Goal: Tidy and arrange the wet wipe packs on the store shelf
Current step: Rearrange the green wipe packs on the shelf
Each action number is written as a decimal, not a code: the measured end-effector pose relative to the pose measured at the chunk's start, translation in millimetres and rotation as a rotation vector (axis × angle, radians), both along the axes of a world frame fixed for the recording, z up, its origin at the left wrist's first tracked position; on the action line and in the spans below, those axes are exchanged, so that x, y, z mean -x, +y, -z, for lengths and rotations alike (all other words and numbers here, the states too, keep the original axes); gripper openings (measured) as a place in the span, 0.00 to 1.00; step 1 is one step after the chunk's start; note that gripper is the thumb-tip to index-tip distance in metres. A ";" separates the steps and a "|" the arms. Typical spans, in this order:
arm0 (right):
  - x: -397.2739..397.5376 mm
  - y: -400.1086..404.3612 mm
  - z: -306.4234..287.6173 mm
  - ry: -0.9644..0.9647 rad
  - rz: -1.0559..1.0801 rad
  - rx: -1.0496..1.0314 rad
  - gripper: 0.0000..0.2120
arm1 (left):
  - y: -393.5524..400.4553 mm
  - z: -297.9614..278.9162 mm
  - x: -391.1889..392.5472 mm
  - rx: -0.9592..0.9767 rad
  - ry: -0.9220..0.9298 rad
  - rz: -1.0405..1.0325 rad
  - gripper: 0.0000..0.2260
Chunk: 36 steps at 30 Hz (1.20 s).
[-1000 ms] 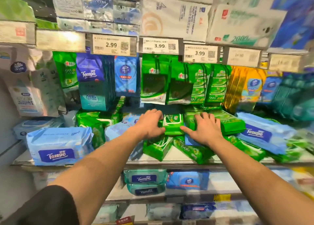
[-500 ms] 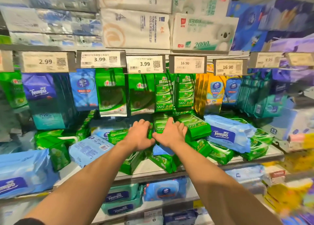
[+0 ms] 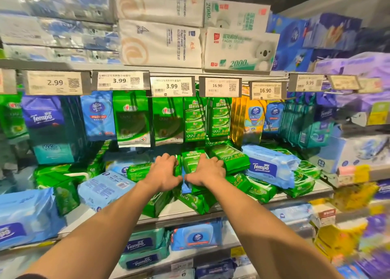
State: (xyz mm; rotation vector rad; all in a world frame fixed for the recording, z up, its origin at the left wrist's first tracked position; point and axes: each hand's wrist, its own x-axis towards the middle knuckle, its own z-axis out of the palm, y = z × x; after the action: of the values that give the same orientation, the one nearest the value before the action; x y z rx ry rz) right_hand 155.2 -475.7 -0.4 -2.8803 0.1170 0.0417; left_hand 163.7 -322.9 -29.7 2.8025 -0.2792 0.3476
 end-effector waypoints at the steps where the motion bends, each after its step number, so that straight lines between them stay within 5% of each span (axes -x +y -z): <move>1: 1.3 -0.4 1.2 -0.008 0.005 -0.013 0.46 | 0.5 0.5 1.2 -0.001 -0.003 0.004 0.22; 7: 11.2 -13.5 -2.6 0.138 0.018 -0.068 0.61 | 2.9 0.2 4.8 0.011 0.006 -0.010 0.22; 10: 20.7 -23.6 3.1 0.137 -0.009 -0.079 0.60 | 0.0 1.3 4.9 0.011 0.013 -0.014 0.22; 18: 48.8 -64.6 4.1 -0.264 0.008 -0.389 0.56 | -9.1 4.5 1.9 -0.004 -0.029 -0.027 0.21; 24: 51.7 -95.4 -27.6 -0.589 0.073 -0.430 0.52 | -25.7 -0.5 -1.5 -0.004 -0.039 0.000 0.20; 36: 53.4 -132.8 -39.2 -0.722 0.101 -0.409 0.51 | -59.7 -24.4 3.9 0.008 -0.097 0.068 0.21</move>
State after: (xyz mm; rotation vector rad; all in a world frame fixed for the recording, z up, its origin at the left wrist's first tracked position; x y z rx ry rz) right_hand 101.9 -608.5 38.9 -2.3097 0.0983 -0.8695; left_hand 159.8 -382.5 -5.3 2.7652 -0.3934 0.4685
